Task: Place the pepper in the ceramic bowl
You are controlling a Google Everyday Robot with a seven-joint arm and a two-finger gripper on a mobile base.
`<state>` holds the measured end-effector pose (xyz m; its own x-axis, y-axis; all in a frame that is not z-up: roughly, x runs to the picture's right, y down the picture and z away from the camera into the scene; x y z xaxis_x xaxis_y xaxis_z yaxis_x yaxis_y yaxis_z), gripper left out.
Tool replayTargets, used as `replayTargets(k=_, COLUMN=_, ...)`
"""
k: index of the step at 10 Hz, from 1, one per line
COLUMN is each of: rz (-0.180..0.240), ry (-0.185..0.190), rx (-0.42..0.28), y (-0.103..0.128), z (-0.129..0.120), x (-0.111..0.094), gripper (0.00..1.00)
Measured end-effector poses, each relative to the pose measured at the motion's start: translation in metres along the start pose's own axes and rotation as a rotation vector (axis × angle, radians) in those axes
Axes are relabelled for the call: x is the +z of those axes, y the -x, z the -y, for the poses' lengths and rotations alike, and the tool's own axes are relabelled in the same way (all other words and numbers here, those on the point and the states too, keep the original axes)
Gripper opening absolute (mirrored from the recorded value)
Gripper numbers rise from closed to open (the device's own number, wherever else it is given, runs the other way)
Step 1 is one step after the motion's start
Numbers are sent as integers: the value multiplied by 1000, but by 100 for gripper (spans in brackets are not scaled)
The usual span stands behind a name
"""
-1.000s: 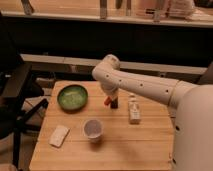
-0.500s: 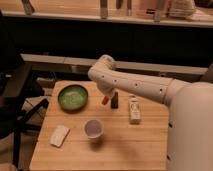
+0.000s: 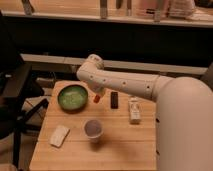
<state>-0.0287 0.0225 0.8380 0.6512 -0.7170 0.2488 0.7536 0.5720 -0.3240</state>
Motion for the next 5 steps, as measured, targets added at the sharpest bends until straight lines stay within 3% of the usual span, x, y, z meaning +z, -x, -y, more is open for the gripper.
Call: replayTargets(k=5, rz=-26, ry=-37, rx=-54, y=26, z=46, x=-7, gripper=0)
